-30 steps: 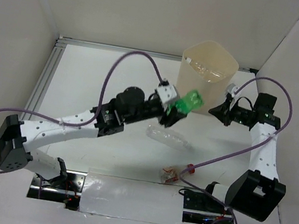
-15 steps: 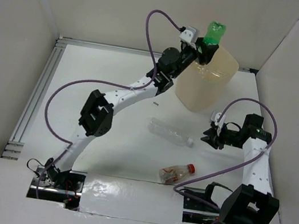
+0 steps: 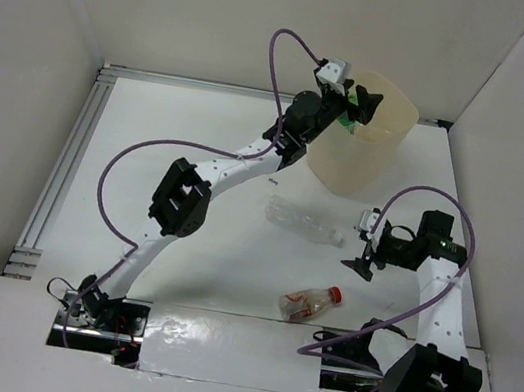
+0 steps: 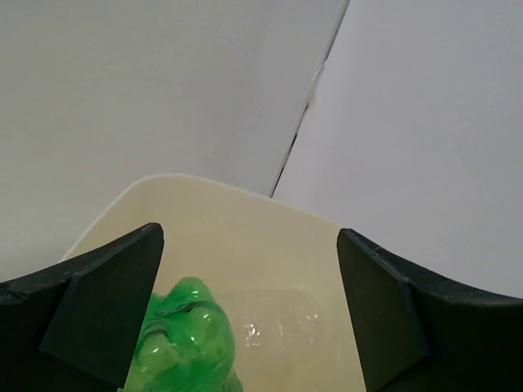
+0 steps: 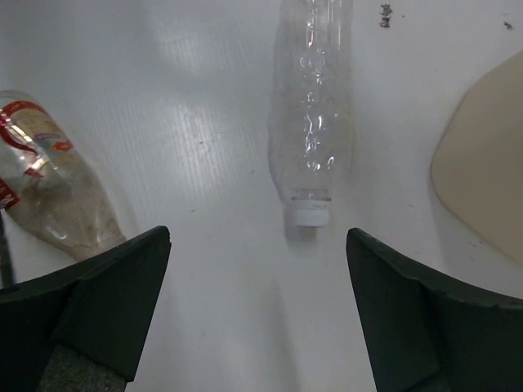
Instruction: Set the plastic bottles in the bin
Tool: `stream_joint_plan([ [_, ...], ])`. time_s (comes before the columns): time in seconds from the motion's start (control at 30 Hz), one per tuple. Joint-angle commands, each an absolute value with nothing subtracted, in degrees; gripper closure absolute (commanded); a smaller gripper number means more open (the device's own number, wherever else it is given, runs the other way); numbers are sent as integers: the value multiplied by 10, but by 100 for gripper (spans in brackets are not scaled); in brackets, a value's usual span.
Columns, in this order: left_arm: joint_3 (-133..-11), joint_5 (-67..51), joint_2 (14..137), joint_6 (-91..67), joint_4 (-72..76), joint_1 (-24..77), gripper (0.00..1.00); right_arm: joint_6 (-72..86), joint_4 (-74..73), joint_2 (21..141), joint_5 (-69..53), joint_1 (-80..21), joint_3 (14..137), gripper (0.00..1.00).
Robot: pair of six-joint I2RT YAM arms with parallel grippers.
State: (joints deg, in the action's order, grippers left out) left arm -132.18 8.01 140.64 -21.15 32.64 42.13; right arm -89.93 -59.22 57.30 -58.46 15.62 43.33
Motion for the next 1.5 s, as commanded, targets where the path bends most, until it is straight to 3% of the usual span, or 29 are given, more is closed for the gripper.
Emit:
stream_joint_plan([
  [0.0,-1316,55,1301,-186,353,418,0,-843,-441,570,-607,136,400,5],
  [0.1,-1140,54,1183,-148,365,418,0,-754,-279,585,-566,87,373,5],
  [0.13,-1075,60,1086,-140,370,418,0,-746,-255,594,-539,72,373,5],
  [0.17,-938,60,1037,-135,370,418,0,-746,-239,625,-528,42,373,5],
  [0.23,-807,52,943,-121,370,418,0,-746,-234,672,-502,15,402,5],
  [0.27,-689,58,852,-116,354,418,0,-731,-223,719,-491,-8,415,0],
  [0.4,-455,100,639,-128,262,441,0,-679,-128,807,-423,-58,436,0],
  [0.53,-311,126,471,-184,120,485,0,-651,-122,916,-356,-112,506,0],
  [0.67,-271,166,393,-216,62,534,0,-634,-75,959,-295,-141,525,0],
  [0.73,-260,185,378,-223,53,570,0,-634,-84,987,-288,-151,540,5],
  [0.9,-253,190,435,-211,66,648,0,-684,-185,995,-342,-163,576,39],
  [1.03,-259,184,491,-186,108,681,0,-734,-334,915,-452,-163,626,56],
  [1.2,-277,143,554,-157,176,681,0,-644,-382,803,-559,-176,728,59],
  [1.33,-294,118,608,-141,209,681,0,-522,-285,759,-559,-171,797,61],
  [1.47,-312,94,655,-128,241,681,0,-408,-158,747,-473,-140,809,59],
])
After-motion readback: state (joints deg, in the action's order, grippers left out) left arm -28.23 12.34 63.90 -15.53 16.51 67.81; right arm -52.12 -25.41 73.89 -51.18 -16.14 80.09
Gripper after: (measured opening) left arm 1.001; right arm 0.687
